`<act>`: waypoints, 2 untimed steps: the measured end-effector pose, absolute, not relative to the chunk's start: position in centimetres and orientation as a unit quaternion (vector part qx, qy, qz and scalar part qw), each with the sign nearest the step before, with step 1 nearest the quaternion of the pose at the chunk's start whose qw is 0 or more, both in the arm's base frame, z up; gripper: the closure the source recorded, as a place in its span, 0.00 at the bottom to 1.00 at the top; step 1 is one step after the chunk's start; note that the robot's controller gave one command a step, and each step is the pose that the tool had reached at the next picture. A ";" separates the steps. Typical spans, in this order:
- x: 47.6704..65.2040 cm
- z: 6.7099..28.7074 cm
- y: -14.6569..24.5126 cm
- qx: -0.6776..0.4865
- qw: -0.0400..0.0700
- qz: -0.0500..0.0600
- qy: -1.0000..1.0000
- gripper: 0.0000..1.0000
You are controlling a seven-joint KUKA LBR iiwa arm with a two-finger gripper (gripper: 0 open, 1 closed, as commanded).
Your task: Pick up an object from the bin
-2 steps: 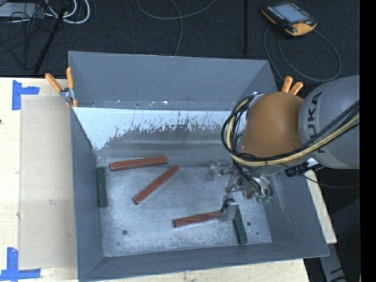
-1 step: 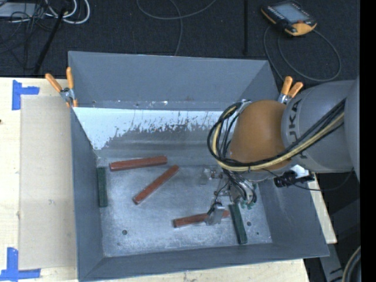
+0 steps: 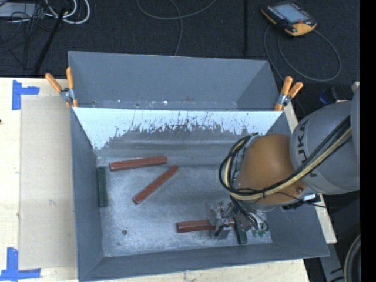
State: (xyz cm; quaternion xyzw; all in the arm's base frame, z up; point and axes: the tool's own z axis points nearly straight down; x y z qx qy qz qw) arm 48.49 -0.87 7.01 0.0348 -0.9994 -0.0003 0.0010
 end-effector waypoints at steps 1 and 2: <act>48.5 7.0 -0.9 0.035 0.001 0.000 -0.999 1.00; 52.0 11.1 -1.4 0.031 0.002 0.000 -1.000 1.00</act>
Offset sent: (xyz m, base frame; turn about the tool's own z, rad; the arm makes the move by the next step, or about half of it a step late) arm 0.0481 -0.0083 0.0577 0.0095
